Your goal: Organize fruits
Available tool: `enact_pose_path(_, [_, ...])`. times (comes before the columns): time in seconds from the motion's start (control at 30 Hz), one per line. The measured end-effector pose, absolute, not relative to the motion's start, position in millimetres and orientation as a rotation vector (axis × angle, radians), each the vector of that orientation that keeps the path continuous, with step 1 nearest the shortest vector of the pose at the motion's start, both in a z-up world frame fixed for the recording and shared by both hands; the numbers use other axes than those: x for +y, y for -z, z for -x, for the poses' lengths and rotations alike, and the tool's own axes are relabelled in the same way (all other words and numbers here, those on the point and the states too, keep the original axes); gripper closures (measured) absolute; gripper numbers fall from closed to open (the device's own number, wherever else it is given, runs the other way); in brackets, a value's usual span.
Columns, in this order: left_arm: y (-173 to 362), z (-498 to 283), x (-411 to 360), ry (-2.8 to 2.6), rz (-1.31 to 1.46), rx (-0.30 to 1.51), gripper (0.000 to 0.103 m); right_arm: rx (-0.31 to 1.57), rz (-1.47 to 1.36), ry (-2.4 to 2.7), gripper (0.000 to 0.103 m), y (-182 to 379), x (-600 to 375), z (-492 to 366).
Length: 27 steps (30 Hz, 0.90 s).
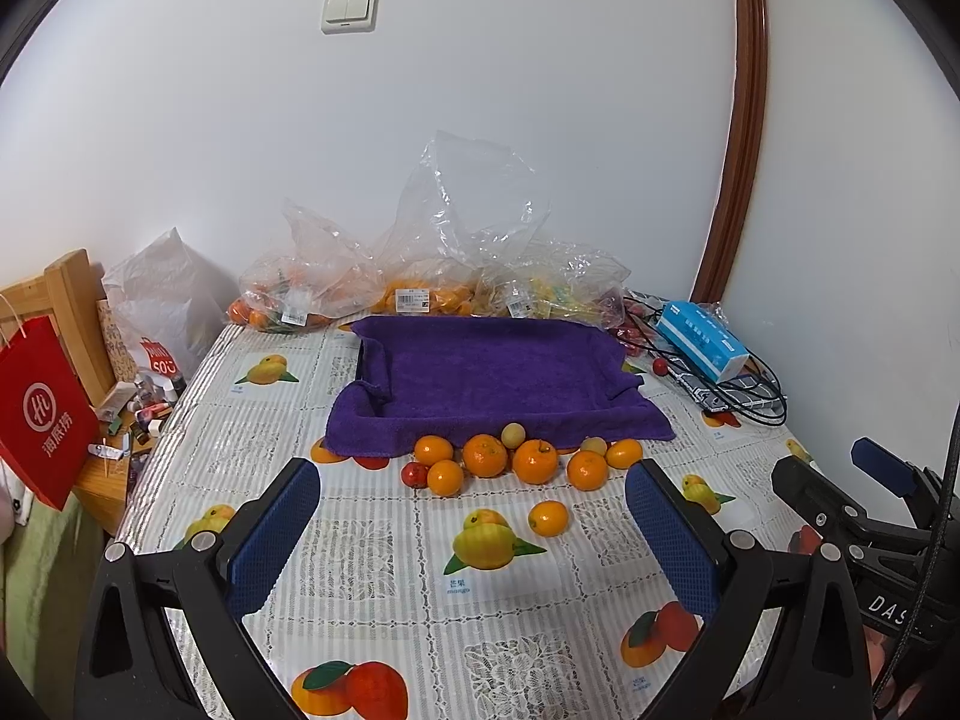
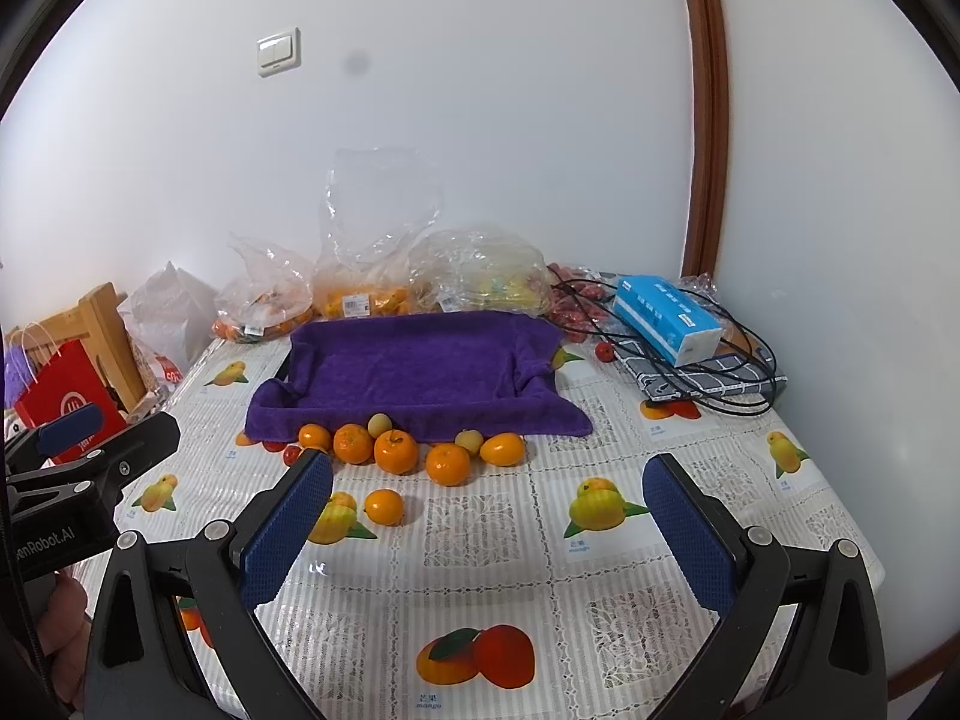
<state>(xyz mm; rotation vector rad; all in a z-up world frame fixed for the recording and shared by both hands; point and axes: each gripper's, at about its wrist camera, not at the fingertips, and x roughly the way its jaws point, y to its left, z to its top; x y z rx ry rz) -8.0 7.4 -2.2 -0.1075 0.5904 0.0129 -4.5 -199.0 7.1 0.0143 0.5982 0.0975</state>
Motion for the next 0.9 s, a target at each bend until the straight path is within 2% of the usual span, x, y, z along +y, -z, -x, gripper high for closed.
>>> enact_pose_path(0.9, [8.2,4.6,10.3,-0.015,0.112,0.605,0.001,0.619,-0.034,-0.118,0.0,0.4,-196.6,-0.7])
